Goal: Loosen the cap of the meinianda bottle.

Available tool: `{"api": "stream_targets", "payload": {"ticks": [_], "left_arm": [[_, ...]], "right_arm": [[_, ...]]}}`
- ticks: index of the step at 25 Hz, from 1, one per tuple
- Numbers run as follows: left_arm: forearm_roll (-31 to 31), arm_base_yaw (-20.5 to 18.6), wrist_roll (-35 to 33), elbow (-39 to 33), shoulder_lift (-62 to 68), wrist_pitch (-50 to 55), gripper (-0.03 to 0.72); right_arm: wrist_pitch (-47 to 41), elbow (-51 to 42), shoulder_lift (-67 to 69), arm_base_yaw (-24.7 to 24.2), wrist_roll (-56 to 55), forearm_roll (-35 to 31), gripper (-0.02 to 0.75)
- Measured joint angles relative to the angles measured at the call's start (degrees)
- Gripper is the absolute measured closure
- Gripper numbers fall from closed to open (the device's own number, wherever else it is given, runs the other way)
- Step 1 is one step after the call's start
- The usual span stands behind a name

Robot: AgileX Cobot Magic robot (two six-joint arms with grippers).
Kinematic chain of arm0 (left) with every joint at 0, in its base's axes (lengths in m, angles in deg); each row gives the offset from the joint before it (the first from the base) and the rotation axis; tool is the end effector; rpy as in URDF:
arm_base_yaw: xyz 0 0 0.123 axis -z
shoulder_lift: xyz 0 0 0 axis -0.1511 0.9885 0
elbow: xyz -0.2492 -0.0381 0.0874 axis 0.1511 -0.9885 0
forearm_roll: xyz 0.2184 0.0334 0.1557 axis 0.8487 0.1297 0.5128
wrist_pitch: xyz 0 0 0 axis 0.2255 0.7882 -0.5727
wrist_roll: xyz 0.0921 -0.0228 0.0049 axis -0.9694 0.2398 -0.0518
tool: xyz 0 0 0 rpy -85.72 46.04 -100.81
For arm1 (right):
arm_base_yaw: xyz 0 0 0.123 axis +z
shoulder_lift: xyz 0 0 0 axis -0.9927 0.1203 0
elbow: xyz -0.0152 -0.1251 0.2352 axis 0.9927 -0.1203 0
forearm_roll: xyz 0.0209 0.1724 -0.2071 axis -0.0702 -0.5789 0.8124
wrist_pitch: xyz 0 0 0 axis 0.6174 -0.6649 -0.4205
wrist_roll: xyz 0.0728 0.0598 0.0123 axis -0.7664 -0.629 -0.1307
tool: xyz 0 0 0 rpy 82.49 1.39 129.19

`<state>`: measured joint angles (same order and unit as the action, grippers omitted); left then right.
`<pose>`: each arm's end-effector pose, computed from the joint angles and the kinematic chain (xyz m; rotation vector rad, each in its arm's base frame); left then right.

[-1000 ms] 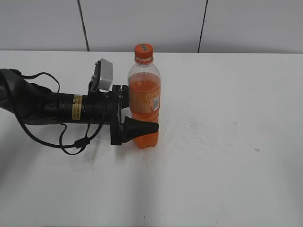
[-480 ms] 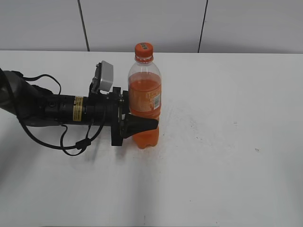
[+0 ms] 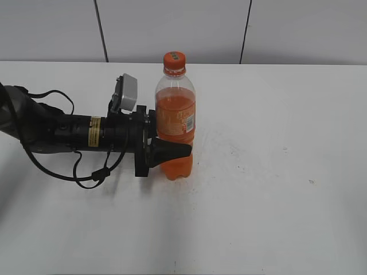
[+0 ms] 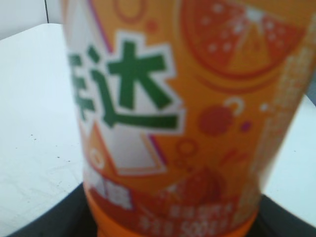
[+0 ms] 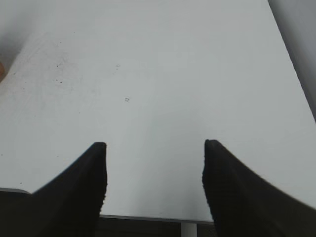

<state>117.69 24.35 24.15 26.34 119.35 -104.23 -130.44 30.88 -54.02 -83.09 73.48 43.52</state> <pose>0.3413 -0.1851 0.0513 1.2112 1.4935 -1.0910 0.0411 0.0037 0.2691 -0.1787 2.0518 -0.0528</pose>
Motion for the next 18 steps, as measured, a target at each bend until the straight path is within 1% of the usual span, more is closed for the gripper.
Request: {"api": "stream_targets", "payload": {"ticks": [9, 12, 15, 18], "left_arm": [[0.0, 0.0, 0.0, 0.0, 0.0, 0.0, 0.288], [0.0, 0.0, 0.0, 0.0, 0.0, 0.0, 0.288], [0.0, 0.0, 0.0, 0.0, 0.0, 0.0, 0.288], [0.0, 0.0, 0.0, 0.0, 0.0, 0.0, 0.288]], "right_arm": [[0.1, 0.0, 0.0, 0.0, 0.0, -0.2, 0.275], [1.2, 1.1, 0.1, 0.0, -2.2, -0.2, 0.275], [1.3, 2.6, 4.9, 0.0, -5.5, -0.2, 0.275], [1.3, 5.6, 14.2, 0.0, -7.3, -0.2, 0.275]]}}
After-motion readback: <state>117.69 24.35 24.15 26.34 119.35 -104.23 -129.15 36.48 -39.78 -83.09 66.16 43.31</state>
